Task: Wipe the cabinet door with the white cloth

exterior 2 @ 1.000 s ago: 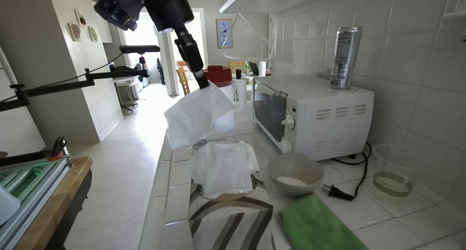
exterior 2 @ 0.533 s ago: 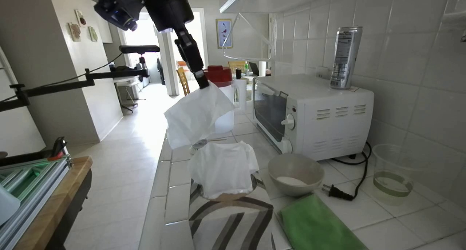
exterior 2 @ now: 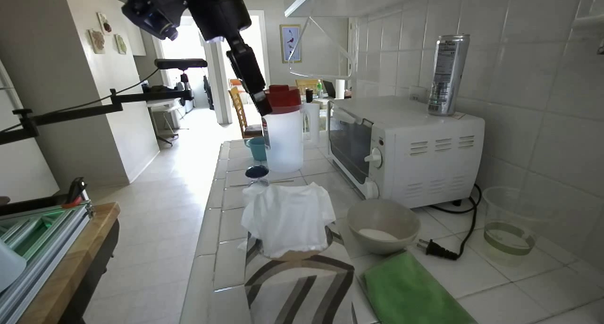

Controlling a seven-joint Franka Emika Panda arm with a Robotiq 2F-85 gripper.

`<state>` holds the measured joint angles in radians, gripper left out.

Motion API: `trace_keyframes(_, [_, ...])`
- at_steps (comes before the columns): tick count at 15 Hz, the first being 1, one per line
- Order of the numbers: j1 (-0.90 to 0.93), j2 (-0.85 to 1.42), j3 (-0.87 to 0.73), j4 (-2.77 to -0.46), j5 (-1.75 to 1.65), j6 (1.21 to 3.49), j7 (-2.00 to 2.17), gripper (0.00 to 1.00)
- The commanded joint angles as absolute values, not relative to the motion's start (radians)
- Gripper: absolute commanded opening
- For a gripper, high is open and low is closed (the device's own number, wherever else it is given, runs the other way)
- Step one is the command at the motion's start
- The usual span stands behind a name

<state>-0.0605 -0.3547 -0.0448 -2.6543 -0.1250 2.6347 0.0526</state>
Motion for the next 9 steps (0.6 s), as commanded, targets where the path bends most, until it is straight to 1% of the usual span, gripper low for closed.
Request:
trace_keyframes(1, [-0.07, -0.355, -0.035, -2.653, -0.117, 2.632, 0.046, 0.33])
trace_keyframes(4, [-0.07, -0.356, -0.035, -2.653, -0.117, 2.632, 0.046, 0.33])
trace_keyframes(5, [-0.05, -0.364, -0.043, -2.649, -0.09, 2.616, 0.024, 0.58])
trace_keyframes(6, [-0.026, -0.376, -0.049, -2.641, -0.058, 2.585, 0.007, 0.58])
trace_keyframes(8, [0.032, -0.4, -0.073, -2.618, 0.038, 2.518, -0.039, 0.7])
trace_keyframes(9, [0.052, -0.41, -0.079, -2.607, 0.079, 2.487, -0.058, 0.78])
